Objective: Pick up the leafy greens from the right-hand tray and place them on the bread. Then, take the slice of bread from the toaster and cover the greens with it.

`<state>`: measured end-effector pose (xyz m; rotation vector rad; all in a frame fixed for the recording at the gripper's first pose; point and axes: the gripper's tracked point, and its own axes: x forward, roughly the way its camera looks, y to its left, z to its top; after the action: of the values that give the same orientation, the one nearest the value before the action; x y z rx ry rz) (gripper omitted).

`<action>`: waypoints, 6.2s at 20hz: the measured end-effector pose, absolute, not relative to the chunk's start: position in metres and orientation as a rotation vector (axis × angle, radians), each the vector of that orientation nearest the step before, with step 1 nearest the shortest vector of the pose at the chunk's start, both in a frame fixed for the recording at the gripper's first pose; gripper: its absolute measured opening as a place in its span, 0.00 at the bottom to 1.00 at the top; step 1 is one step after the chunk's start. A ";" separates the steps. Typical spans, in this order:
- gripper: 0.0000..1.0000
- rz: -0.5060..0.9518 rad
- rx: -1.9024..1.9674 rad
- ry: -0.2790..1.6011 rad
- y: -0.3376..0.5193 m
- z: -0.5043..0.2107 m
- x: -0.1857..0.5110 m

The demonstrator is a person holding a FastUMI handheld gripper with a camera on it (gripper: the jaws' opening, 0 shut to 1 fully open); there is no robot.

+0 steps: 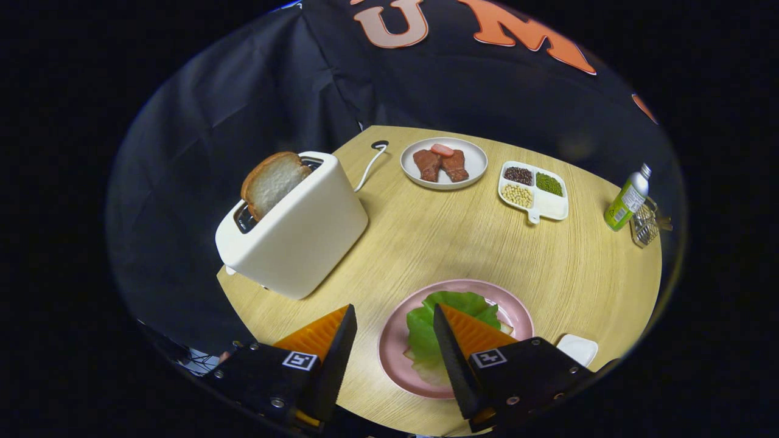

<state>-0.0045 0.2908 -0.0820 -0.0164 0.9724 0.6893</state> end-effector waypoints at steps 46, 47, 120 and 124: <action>0.21 0.665 -0.083 1.231 0.477 -0.036 0.043; 0.18 0.676 -0.067 1.227 0.477 -0.033 0.042; 0.13 0.729 0.434 1.005 0.200 -0.157 -0.008; 0.28 0.699 0.347 0.973 0.190 -0.166 -0.004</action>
<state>-0.0040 0.1905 -0.1662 0.3475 0.9729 0.6991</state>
